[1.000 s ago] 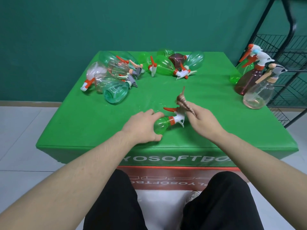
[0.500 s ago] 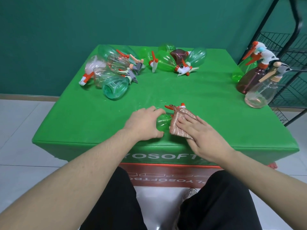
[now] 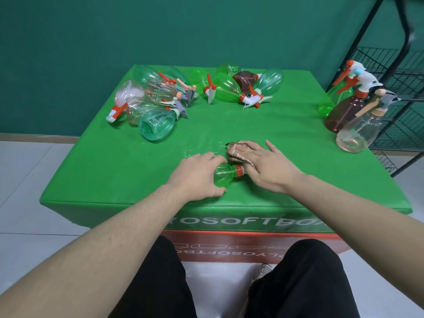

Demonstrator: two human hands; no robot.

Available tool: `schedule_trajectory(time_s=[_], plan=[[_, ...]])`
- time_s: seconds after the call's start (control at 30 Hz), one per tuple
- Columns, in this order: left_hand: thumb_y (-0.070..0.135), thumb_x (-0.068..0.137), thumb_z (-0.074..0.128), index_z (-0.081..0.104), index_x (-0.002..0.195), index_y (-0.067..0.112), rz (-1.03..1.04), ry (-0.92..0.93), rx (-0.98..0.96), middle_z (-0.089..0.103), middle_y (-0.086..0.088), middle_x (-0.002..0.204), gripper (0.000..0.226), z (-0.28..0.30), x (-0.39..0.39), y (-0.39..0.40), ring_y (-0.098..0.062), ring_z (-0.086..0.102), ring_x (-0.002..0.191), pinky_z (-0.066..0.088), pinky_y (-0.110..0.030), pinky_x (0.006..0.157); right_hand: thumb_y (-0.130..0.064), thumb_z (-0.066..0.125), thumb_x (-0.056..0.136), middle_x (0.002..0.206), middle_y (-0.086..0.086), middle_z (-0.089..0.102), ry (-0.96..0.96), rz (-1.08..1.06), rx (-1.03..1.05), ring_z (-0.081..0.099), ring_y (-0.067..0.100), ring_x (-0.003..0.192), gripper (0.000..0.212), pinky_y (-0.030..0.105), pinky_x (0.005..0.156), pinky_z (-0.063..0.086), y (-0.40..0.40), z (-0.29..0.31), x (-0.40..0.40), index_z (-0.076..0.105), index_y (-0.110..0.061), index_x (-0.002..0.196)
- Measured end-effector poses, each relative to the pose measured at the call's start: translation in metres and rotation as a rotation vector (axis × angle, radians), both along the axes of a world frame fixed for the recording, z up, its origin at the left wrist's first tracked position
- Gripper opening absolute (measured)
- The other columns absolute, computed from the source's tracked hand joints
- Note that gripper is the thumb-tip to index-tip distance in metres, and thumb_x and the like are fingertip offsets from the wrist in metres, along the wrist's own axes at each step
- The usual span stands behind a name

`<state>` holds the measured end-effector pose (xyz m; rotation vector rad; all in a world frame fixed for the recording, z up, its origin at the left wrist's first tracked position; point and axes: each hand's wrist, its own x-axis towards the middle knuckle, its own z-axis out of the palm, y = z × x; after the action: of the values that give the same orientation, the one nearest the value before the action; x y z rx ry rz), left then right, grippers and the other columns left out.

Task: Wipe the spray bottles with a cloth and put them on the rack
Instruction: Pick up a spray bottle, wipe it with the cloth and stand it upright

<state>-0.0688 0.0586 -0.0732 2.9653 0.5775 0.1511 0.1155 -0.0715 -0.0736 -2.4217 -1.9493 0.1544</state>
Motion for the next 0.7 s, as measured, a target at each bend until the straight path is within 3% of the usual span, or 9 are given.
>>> schedule_trajectory(time_s=[0.17,0.33,0.47,0.7], plan=[[0.062,0.085,0.070,0.039,0.151,0.031,0.001,0.005,0.000,0.052,0.005,0.146,0.079,0.005,-0.002,-0.002,-0.018,0.053,0.129,0.046,-0.037,0.106,-0.040,0.017,0.109,0.168,-0.008,0.018,0.054,-0.046,-0.036,0.006,0.011,0.156,0.055,0.052,0.126,-0.004,0.011,0.006,-0.004,0.012,-0.028,0.163],[0.060,0.083,0.073,0.042,0.151,0.030,0.025,-0.004,-0.048,0.055,0.005,0.142,0.080,0.009,-0.003,-0.001,-0.018,0.055,0.126,0.048,-0.035,0.100,-0.042,0.015,0.107,0.167,-0.016,0.012,0.034,0.005,-0.039,0.003,0.007,0.156,0.055,0.055,0.125,-0.003,-0.004,0.011,0.000,0.018,-0.033,0.162],[0.061,0.084,0.073,0.042,0.151,0.029,0.025,0.001,-0.068,0.055,0.006,0.142,0.080,0.009,-0.002,0.000,-0.017,0.055,0.126,0.047,-0.034,0.101,-0.049,0.006,0.097,0.167,-0.017,0.013,0.038,-0.014,-0.064,0.007,0.005,0.155,0.069,0.054,0.125,-0.003,-0.015,0.019,-0.003,0.023,-0.031,0.161],[0.063,0.082,0.072,0.042,0.151,0.030,0.029,0.017,-0.067,0.055,0.006,0.143,0.081,0.006,-0.002,0.001,-0.018,0.055,0.128,0.046,-0.036,0.106,-0.039,0.019,0.108,0.167,-0.015,0.017,0.074,-0.027,-0.100,0.008,0.009,0.156,0.055,0.059,0.124,-0.002,0.010,0.013,-0.011,0.020,-0.029,0.162]])
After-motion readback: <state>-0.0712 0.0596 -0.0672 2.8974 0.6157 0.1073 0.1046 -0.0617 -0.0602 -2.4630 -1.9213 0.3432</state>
